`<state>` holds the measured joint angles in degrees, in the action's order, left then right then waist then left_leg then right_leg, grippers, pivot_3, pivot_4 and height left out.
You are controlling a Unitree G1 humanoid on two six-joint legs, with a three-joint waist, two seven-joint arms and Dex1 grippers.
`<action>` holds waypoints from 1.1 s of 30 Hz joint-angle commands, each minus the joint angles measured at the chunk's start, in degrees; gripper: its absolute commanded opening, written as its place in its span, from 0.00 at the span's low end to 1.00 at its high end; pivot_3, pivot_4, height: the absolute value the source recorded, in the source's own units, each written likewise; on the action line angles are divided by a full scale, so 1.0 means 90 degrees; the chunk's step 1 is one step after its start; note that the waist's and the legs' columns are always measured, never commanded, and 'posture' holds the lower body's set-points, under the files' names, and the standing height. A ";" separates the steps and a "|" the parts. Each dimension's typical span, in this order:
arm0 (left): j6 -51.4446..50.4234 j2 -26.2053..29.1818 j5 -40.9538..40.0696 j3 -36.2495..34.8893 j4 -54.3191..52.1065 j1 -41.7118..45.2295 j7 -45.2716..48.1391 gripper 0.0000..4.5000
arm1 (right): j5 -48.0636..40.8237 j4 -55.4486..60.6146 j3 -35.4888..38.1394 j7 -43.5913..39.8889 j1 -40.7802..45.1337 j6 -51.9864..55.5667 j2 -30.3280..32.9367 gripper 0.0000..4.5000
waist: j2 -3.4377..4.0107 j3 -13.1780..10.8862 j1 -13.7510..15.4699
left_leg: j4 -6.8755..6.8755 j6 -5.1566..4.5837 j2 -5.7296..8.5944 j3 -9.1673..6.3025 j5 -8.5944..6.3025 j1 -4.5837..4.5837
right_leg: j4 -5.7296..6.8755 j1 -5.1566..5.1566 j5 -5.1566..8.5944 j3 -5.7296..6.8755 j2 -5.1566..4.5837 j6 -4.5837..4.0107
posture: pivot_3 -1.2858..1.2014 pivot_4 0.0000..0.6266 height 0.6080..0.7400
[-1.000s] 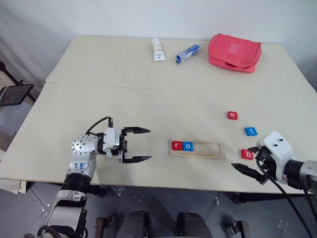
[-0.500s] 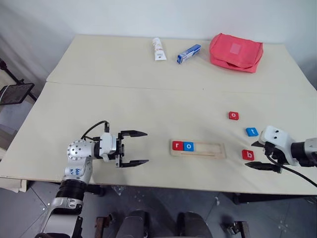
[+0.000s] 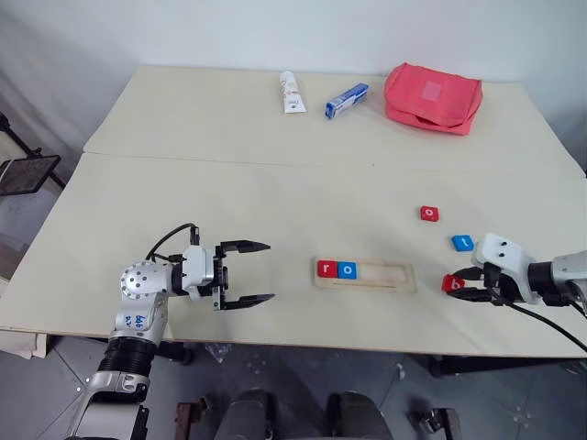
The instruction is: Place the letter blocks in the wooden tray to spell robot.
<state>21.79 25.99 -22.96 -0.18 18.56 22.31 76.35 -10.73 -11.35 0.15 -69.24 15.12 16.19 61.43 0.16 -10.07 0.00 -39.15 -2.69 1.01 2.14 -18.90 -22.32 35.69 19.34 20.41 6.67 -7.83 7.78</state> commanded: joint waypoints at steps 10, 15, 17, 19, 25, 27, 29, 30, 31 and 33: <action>0.0043 0.0104 -0.0115 -0.0049 0.0086 0.0258 0.0237 1.00 | -0.0610 0.2451 -0.0226 0.0670 0.0749 0.2328 -0.0356 0.32 | 0.0003 -0.0002 0.0008 | 0.0002 0.0006 -0.0006 0.0000 0.0002 -0.0005 | 0.0003 0.0012 0.0000 -0.0002 0.0003 0.0000 | 0.52 0.24 1.00; 0.0040 0.0038 -0.0169 -0.0032 0.0091 0.0252 0.0334 1.00 | -0.0518 0.2474 -0.0907 0.0556 0.1424 0.2490 -0.0583 0.32 | 0.0003 -0.0003 0.0014 | 0.0003 0.0004 0.0005 -0.0005 0.0001 -0.0012 | 0.0001 0.0017 0.0000 -0.0001 -0.0003 0.0000 | 0.52 0.24 1.00; 0.0079 0.0034 -0.0160 -0.0004 0.0098 0.0230 0.0410 1.00 | -0.0464 0.2512 -0.1199 0.0462 0.1673 0.2573 -0.0670 0.32 | 0.0003 -0.0003 0.0001 | 0.0003 0.0004 0.0005 -0.0005 0.0001 -0.0012 | 0.0003 0.0018 0.0000 0.0000 -0.0003 0.0000 | 0.52 0.24 1.00; 0.0086 0.0013 -0.0162 0.0000 0.0089 0.0227 0.0440 1.00 | -0.0377 0.2527 -0.1473 0.0375 0.1861 0.2579 -0.0751 0.32 | 0.0003 -0.0003 0.0006 | 0.0005 0.0004 0.0003 -0.0008 0.0001 -0.0011 | 0.0004 0.0018 0.0000 0.0003 -0.0001 0.0000 | 0.52 0.24 1.00; 0.0108 -0.0064 -0.0180 0.0005 0.0044 0.0218 0.0492 1.00 | -0.0066 0.2346 -0.2014 0.0211 0.2211 0.2466 -0.0974 0.32 | 0.0002 -0.0003 0.0006 | 0.0005 0.0004 0.0004 -0.0009 0.0001 -0.0012 | 0.0009 0.0021 0.0000 0.0005 -0.0002 0.0000 | 0.52 0.24 1.00; 0.0107 -0.0078 -0.0184 0.0010 0.0015 0.0198 0.0501 1.00 | 0.0001 0.2315 -0.2094 0.0152 0.2260 0.2428 -0.0998 0.32 | 0.0002 -0.0003 0.0000 | 0.0005 0.0004 0.0006 -0.0009 0.0001 -0.0012 | 0.0010 0.0020 0.0000 0.0004 -0.0003 0.0000 | 0.52 0.24 1.00; 0.0100 -0.0085 -0.0188 0.0007 -0.0014 0.0183 0.0497 1.00 | 0.0055 0.2293 -0.2167 0.0106 0.2321 0.2413 -0.1035 0.32 | 0.0002 -0.0003 -0.0006 | 0.0005 0.0004 0.0005 -0.0009 0.0001 -0.0012 | 0.0010 0.0021 0.0000 0.0005 -0.0003 0.0000 | 0.52 0.24 1.00; 0.0101 -0.0090 -0.0187 0.0000 -0.0016 0.0182 0.0489 1.00 | 0.0077 0.2265 -0.2201 0.0092 0.2372 0.2412 -0.1076 0.32 | 0.0002 -0.0003 -0.0008 | 0.0005 0.0004 0.0004 -0.0008 0.0001 -0.0011 | 0.0010 0.0022 0.0000 0.0005 -0.0002 0.0000 | 0.52 0.24 1.00; 0.0103 -0.0094 -0.0184 -0.0005 -0.0016 0.0183 0.0485 1.00 | 0.0095 0.2244 -0.2220 0.0081 0.2407 0.2413 -0.1107 0.32 | 0.0002 -0.0003 -0.0009 | 0.0005 0.0004 0.0004 -0.0009 0.0001 -0.0011 | 0.0011 0.0022 0.0000 0.0005 -0.0001 0.0000 | 0.52 0.24 1.00; 0.0106 -0.0097 -0.0176 -0.0012 -0.0024 0.0172 0.0476 1.00 | 0.0147 0.2193 -0.2246 0.0058 0.2456 0.2396 -0.1156 0.32 | 0.0002 -0.0003 -0.0009 | 0.0005 0.0004 0.0004 -0.0008 0.0001 -0.0011 | 0.0011 0.0022 0.0000 0.0005 -0.0002 0.0000 | 0.52 0.24 1.00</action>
<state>21.99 25.17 -23.41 0.11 20.43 24.22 80.72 -10.01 8.19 -20.14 -68.20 36.09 38.61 51.05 0.17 -10.10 -0.08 -39.11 -2.65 1.05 2.07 -18.89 -22.42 35.79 19.54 20.41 6.71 -7.85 7.78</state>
